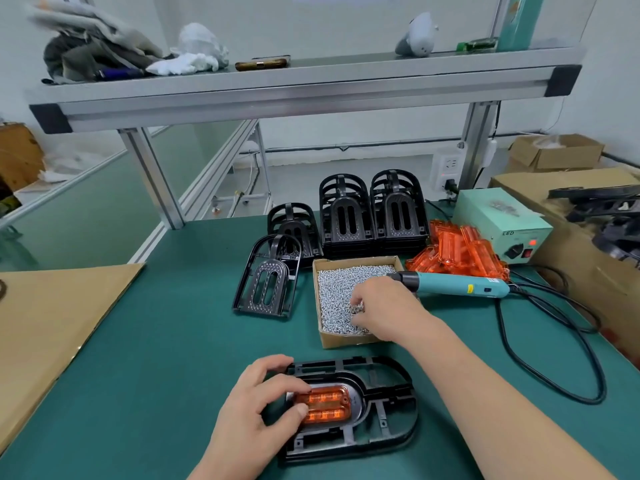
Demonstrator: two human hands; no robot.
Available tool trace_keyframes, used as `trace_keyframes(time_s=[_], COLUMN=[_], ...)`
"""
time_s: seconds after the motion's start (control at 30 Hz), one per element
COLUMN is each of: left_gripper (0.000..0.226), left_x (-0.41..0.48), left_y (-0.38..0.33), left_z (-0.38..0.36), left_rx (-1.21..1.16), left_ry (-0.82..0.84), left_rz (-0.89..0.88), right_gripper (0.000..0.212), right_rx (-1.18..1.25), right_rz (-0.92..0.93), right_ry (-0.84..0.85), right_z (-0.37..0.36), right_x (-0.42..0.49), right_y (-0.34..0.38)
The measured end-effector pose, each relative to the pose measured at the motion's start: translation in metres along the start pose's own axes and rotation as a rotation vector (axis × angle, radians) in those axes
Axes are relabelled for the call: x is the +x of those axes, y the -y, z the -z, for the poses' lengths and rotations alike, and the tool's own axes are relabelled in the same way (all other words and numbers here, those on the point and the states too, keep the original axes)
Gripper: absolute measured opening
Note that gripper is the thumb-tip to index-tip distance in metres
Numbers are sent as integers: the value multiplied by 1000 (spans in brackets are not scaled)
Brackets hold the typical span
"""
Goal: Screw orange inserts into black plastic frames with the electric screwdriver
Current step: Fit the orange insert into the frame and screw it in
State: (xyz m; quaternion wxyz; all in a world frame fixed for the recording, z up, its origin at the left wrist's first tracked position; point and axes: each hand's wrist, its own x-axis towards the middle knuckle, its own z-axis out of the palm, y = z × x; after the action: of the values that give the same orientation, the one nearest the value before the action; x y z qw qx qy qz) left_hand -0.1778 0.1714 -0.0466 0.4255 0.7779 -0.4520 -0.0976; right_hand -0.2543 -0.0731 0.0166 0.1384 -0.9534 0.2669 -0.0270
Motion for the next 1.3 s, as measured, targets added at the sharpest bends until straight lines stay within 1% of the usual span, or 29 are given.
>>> trace_keyframes(time_s=[0.13, 0.23, 0.27, 0.33, 0.37, 0.43, 0.5, 0.53, 0.6, 0.67, 0.7, 0.73, 0.8, 0.87, 0.97, 1.1, 1.2, 1.3], left_gripper=[25, 27, 27, 17, 19, 33, 30, 27, 24, 27, 30, 33, 40, 42, 33, 16, 9, 11], left_x=[0, 1, 1, 3, 5, 14, 34, 47, 74, 96, 104, 111, 122, 126, 128, 127, 124, 120], left_y=[-4, -4, -5, -6, -5, -6, -14, -19, -30, -42, -47, -51, -57, -60, -59, -55, -51, -51], left_z=[3, 4, 4, 4, 5, 5, 7, 7, 6, 2, 0, -2, -5, -10, -16, -21, -24, -25], left_rx=[-53, -82, -93, -110, -117, -118, -164, -238, -475, -753, -853, -900, -897, -893, -971, -1115, -1115, -1071], left_ry=[-19, -55, -66, -103, -127, -169, -181, -159, -54, 77, 125, 156, 187, 186, 166, 96, 46, 27], left_rz=[9, 26, 38, 59, 69, 113, 164, 205, 320, 451, 501, 534, 580, 613, 629, 669, 684, 660], right_gripper=[8, 12, 13, 15, 16, 17, 18, 16, 11, 10, 11, 13, 16, 17, 15, 15, 17, 21], right_rx=[-40, -13, 7, 46, 55, 81, 150, 196, 272, 302, 297, 275, 193, 141, 178, 255, 254, 167], right_rz=[16, 40, 45, 42, 40, 44, 43, 31, 1, 2, 10, 22, 49, 52, 61, 129, 180, 195], right_ry=[33, 27, 13, -35, -59, -92, -111, -123, -169, -229, -250, -256, -228, -204, -226, -262, -284, -304], right_z=[-5, -8, -9, -10, -11, -11, -11, -11, -11, -11, -11, -10, -9, -8, -8, -6, -7, -11], right_x=[8, 8, 7, 6, 5, 6, 7, 8, 8, 9, 9, 9, 9, 8, 4, -5, -13, -20], right_y=[5, 5, 4, 1, -1, -5, -7, -8, -7, -6, -5, -4, -1, 0, 0, 2, 7, 10])
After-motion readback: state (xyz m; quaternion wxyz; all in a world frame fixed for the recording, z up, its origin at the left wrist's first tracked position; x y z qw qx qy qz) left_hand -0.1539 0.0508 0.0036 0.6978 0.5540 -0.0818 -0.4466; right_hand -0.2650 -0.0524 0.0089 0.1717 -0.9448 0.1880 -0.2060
